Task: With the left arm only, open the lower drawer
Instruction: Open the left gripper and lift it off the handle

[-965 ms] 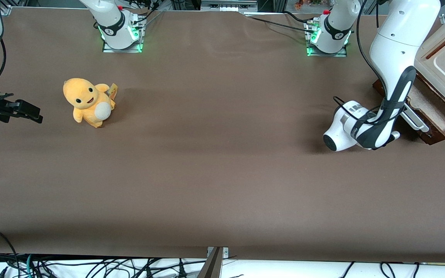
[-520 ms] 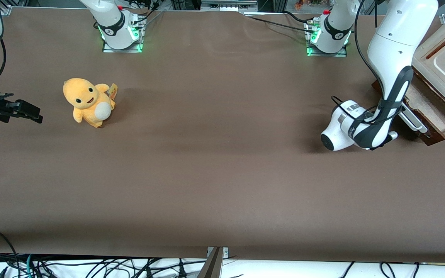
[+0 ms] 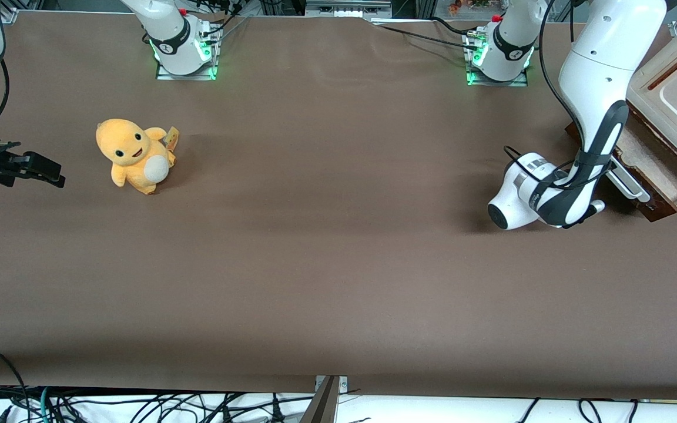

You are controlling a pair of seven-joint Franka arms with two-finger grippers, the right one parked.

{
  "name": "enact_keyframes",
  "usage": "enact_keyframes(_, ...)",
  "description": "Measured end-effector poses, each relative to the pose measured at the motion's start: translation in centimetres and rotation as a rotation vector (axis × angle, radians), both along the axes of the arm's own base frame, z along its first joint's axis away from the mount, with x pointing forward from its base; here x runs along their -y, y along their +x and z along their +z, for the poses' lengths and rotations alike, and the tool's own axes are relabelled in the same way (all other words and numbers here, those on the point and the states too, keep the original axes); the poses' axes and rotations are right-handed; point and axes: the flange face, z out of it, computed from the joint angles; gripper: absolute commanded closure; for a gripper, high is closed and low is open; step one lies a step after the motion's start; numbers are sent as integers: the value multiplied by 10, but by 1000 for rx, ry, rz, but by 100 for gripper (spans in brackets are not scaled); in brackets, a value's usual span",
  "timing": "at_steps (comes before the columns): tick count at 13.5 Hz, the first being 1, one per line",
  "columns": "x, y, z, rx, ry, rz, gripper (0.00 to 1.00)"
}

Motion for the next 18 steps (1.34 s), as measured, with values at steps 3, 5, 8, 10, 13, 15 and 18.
enact_keyframes(3, 8, 0, 2, 0, -2, 7, 0)
enact_keyframes(5, 10, 0, 4, -4, 4, 9, 0)
enact_keyframes(8, 10, 0, 5, -4, 0, 24, 0)
enact_keyframes(10, 11, -1, 5, -4, -8, 36, 0)
enact_keyframes(13, 17, 5, 11, 17, -54, 93, 0)
enact_keyframes(15, 28, 21, 30, 44, -157, 176, 0)
enact_keyframes(18, 42, 51, 82, 79, -341, 244, 0)
